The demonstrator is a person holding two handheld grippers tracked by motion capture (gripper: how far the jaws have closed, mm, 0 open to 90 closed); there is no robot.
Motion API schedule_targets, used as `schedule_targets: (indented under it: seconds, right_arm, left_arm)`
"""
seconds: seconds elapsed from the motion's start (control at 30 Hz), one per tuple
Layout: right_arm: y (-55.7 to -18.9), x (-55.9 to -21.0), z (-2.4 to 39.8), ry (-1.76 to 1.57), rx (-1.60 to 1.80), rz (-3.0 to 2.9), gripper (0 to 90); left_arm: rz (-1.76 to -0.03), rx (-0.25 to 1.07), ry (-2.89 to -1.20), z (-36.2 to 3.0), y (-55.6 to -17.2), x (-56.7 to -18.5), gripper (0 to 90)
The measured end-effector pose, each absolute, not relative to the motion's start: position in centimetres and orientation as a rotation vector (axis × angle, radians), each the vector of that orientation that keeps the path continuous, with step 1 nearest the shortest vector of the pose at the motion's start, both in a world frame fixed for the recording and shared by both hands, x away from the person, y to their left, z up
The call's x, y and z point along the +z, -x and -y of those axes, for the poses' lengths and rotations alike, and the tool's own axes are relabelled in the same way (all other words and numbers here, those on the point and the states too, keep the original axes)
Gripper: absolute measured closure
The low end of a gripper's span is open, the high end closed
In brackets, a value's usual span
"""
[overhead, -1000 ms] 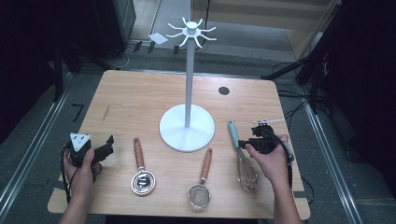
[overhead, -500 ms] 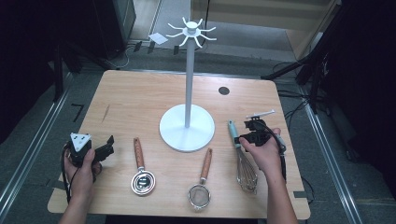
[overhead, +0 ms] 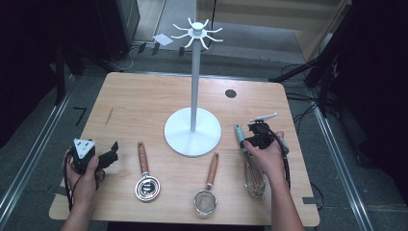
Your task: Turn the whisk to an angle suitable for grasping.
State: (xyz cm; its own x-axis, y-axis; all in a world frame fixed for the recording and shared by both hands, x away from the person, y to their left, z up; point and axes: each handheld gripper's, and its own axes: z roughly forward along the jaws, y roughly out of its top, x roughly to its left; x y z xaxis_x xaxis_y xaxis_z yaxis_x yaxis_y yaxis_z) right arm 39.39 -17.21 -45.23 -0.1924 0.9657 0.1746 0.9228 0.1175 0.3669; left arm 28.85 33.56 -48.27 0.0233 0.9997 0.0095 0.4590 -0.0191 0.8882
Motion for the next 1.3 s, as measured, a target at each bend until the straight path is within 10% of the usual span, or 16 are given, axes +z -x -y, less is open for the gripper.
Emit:
schedule_targets:
  seconds: [1.3]
  right_arm:
    - [-40.1, -46.6, 14.2, -1.872, 0.349, -2.285, 69.9]
  left_arm:
    - [-1.544, 0.958, -1.585, -33.8, -28.4, -48.3, 11.0]
